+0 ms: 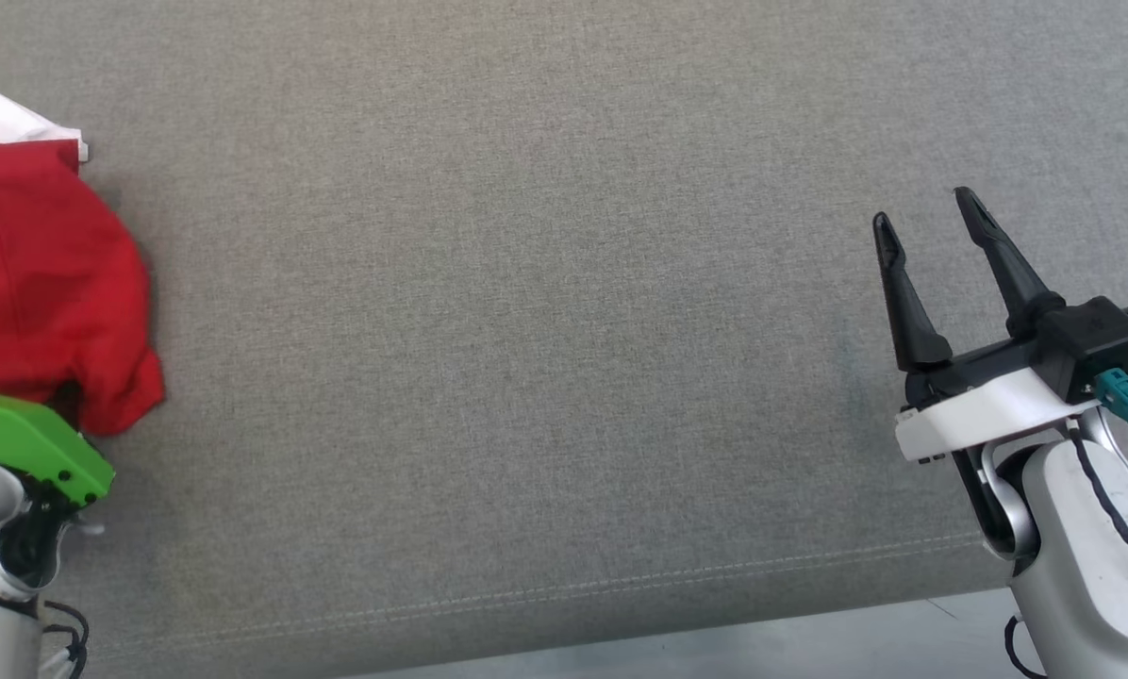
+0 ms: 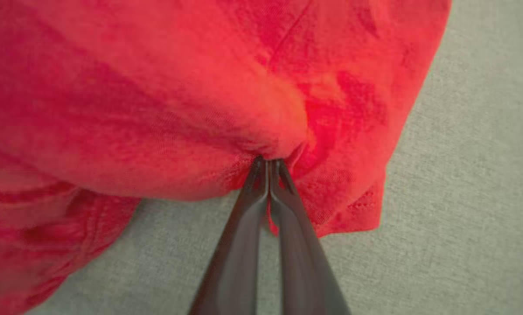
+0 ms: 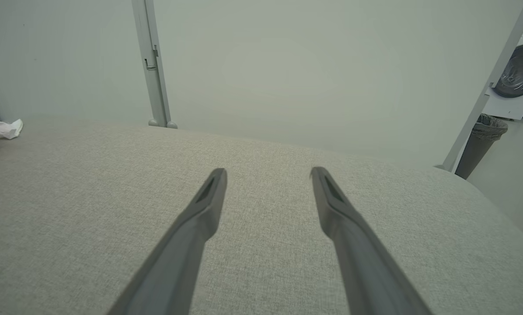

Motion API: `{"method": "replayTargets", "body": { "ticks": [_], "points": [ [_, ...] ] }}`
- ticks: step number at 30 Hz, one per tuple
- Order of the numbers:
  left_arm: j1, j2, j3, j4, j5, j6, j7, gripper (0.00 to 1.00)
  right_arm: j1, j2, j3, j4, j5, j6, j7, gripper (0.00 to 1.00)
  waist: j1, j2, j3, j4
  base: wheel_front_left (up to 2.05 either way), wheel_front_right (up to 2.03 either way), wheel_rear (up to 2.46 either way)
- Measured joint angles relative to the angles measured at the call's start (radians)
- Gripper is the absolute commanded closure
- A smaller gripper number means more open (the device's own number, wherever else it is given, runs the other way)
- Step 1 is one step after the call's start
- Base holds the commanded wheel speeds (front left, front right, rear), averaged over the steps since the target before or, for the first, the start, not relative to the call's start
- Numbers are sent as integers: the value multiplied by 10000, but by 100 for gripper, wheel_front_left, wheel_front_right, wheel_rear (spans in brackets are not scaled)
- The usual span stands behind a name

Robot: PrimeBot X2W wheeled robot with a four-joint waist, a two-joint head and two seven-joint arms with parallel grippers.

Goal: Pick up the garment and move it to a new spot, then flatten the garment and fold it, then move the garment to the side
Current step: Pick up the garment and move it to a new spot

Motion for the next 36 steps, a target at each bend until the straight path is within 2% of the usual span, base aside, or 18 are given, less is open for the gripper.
{"method": "replayTargets", "body": {
  "ticks": [9, 15, 21, 24, 28, 36],
  "points": [
    [-1003, -159, -130, -1227, 238, -418, -700, 100, 14, -178, -221, 25, 0, -69, 0, 0, 0, 0, -141, 597, 0, 0, 0],
    [-1921, -81, -117, -2228, 322, -606, -915, 100, 9, -128, -69, 15, 0, 31, 0, 0, 0, 0, -234, 1163, 0, 0, 0],
    [-3183, 546, 456, -2861, 330, -564, -993, 100, 3, 42, 169, 159, -2, 121, -2, 0, 0, 0, -405, 1548, 0, 0, 0],
    [-3782, 1112, 897, -2920, 531, -318, -972, 100, 2, 165, 274, 213, -2, 186, 0, 0, 0, 0, -530, 1561, 0, 0, 0],
    [-4586, 1572, 1375, -2755, 589, -54, -752, 100, 2, 180, 305, 288, -2, 205, -2, 0, 0, 0, -596, 1445, 0, 0, 0],
    [-6125, 1919, 1218, -2855, 715, 17, -322, 100, 2, 242, 278, 378, -2, 207, -2, 0, 0, 0, -723, 1104, 0, 0, 0]
  ]
}}
